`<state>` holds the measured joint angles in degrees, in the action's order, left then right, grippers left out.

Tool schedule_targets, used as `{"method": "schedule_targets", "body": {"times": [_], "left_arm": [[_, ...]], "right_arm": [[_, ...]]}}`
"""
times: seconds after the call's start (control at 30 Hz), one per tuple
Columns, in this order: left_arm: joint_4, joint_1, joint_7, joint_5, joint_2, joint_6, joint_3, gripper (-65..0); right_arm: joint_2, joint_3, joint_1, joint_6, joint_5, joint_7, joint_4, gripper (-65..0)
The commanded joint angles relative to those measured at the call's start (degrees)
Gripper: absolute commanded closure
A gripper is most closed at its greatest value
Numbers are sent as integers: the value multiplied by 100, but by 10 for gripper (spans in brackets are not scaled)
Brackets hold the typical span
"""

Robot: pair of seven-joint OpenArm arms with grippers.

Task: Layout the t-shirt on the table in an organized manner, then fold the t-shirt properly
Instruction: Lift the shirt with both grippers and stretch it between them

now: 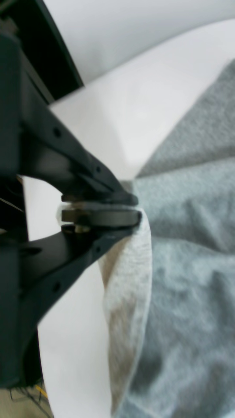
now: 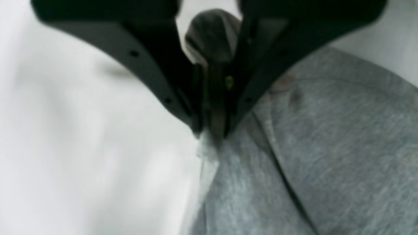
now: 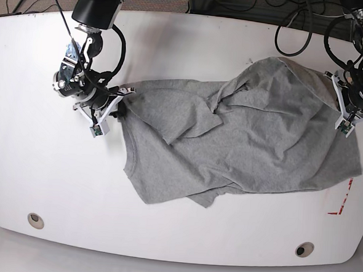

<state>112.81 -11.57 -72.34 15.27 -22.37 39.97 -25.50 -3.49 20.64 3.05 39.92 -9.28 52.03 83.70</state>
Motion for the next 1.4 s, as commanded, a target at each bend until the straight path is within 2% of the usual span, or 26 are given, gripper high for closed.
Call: {"method": "schedule_targets", "body": {"times": [0.0,0.07,0.37,0.53,0.63,0.77,1.07,1.37], "left_arm": [[72,45,161,-151,-88,3,-39,0],[72,36,249,-168,-79,3,-39,0],[99,-157,319,-133,-79,3,-83,0],[108,-333,319,-125,-71,3,-505,0],[90,-350,319,-151,52,3,-778,0],[90,-350,319,-160,202,3,-954,0],[90,-368,319,-142,219,3,-628,0],[108,-350,319,-125,246,3,-628,0]], "right_arm": [[-25,15,-169,8,167,252,329,-17],[-43,15,-292,8,167,252,628,0],[-34,6,-951,8,185,472,1990,0],[-43,24,-1355,8,176,630,2667,0],[-51,24,-1602,8,176,639,2957,0],[-60,24,-1769,8,176,621,3010,0],[-51,32,-1821,8,176,612,2993,0],[-60,32,-1769,8,176,612,3072,0]]}}
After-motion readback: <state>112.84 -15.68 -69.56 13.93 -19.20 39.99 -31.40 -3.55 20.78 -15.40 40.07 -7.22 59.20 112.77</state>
